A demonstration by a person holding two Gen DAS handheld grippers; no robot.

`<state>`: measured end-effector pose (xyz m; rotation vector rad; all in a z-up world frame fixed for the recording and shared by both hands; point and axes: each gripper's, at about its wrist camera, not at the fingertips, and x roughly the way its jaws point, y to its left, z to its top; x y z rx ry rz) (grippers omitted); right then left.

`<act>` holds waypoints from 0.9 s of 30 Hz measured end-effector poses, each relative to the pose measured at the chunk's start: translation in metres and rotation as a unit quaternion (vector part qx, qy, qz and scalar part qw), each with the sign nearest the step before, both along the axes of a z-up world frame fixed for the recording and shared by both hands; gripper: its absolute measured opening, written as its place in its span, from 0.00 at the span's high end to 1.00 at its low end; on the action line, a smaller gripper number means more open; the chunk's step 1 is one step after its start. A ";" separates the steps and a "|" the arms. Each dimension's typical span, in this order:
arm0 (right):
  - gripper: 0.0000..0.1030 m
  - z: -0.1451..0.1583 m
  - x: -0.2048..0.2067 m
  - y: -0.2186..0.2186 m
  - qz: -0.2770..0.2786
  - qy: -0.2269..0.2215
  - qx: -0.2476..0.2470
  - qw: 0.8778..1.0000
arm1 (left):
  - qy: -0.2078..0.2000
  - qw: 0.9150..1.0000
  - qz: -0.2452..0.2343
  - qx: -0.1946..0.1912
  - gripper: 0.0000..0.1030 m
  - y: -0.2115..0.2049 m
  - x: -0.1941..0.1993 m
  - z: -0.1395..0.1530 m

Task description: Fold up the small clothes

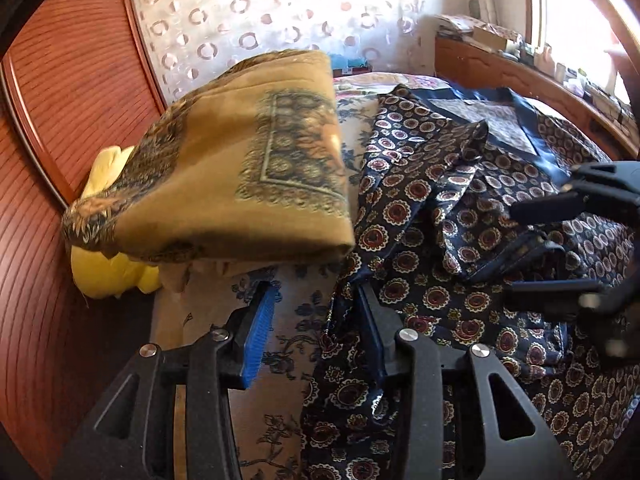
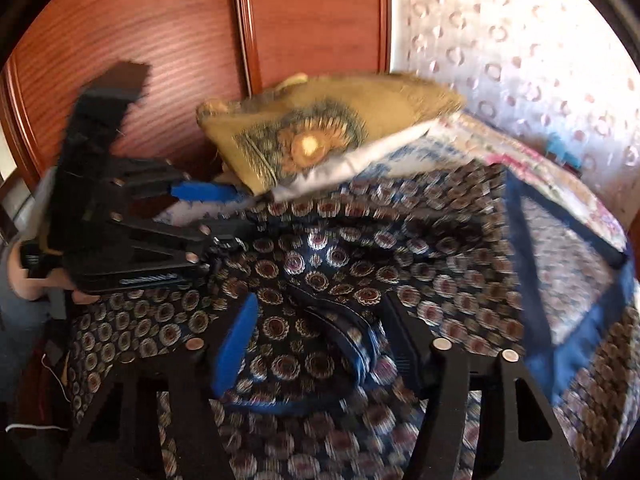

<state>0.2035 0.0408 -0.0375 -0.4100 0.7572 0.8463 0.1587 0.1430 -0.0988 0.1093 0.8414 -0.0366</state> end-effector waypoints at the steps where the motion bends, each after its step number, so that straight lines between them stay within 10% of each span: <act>1: 0.46 -0.005 0.006 0.004 -0.007 -0.009 -0.015 1.000 | 0.001 1.000 0.002 -0.004 0.59 0.002 0.001 0.000; 6: 0.93 -0.008 0.027 -0.010 -0.043 -0.018 -0.010 0.999 | 0.002 1.000 0.006 -0.011 0.59 0.005 0.001 -0.001; 16: 0.88 -0.003 0.041 -0.123 -0.245 0.026 0.084 0.966 | 0.006 0.999 0.010 -0.030 0.58 0.013 0.002 -0.001; 27: 0.63 0.029 0.065 -0.091 -0.105 0.034 0.124 0.986 | 0.001 1.000 0.015 -0.019 0.58 0.011 0.001 0.000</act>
